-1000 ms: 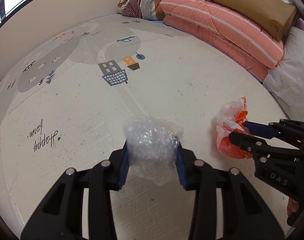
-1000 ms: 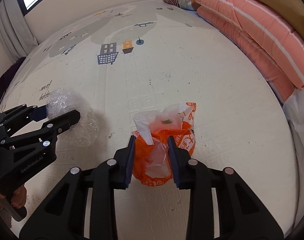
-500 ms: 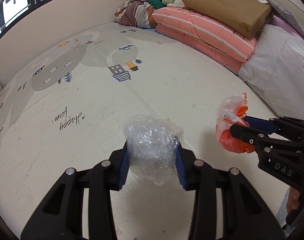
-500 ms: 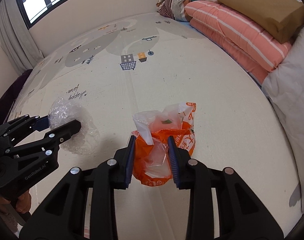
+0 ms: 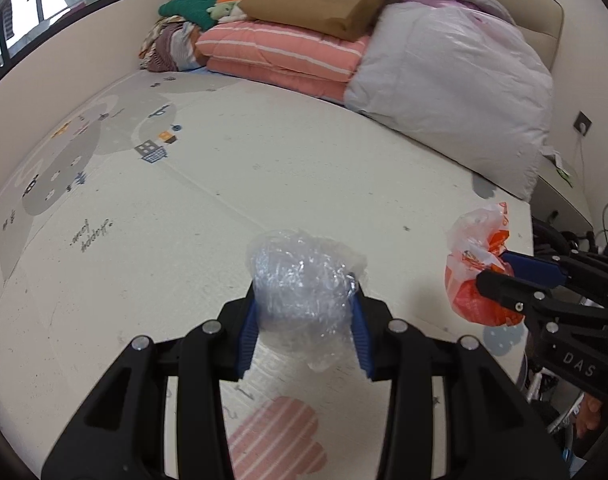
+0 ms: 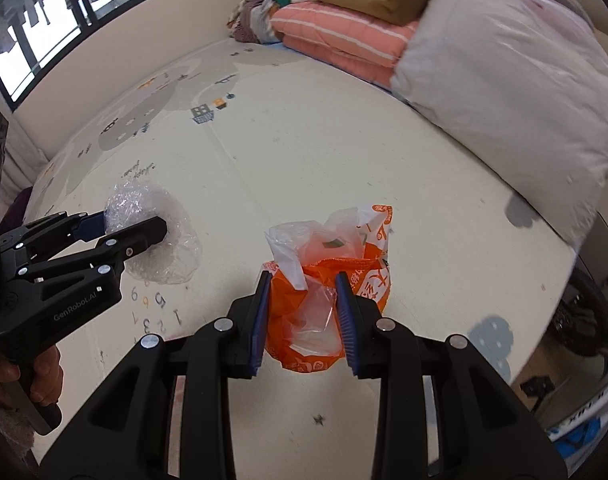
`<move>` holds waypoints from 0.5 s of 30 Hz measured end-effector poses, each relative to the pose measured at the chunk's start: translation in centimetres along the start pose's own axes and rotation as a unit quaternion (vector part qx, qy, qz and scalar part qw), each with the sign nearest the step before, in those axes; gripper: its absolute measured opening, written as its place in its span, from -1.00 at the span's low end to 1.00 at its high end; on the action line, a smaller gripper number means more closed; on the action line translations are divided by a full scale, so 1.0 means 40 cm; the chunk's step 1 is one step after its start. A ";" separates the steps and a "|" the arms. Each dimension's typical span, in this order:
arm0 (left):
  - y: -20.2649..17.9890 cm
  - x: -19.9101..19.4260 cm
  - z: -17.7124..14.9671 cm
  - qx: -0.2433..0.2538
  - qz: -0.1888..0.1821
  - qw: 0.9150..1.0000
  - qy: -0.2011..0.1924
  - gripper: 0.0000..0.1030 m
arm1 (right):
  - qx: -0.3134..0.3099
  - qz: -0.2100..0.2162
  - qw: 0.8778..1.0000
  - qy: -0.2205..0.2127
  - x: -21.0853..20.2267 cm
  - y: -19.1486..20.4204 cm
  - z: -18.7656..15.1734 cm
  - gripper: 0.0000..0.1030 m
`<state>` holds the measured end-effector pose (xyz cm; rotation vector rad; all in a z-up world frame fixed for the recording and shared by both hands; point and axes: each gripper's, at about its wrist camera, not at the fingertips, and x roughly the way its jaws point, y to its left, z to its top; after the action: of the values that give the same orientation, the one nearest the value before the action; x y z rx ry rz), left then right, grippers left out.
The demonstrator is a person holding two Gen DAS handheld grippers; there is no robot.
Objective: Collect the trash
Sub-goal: 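Carry wrap and orange bag to the grey bin and release both inside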
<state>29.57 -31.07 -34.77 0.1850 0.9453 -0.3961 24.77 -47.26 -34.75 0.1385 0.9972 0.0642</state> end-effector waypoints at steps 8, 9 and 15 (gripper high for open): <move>-0.283 -0.005 -0.064 0.076 -0.090 0.993 0.026 -0.22 | 0.083 -0.096 0.992 0.029 -0.152 -0.225 -0.239 -0.41; -0.316 -0.006 -0.071 0.086 -0.099 0.991 0.029 -0.22 | 0.094 -0.106 0.989 0.029 -0.168 -0.251 -0.264 -0.40; -0.507 -0.007 -0.108 0.132 -0.137 0.981 0.033 -0.21 | 0.158 -0.152 0.976 0.018 -0.254 -0.402 -0.386 -0.33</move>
<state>17.92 -48.12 -36.69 0.3130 0.9839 -0.7746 6.11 -63.03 -36.88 0.2746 1.0495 -0.3740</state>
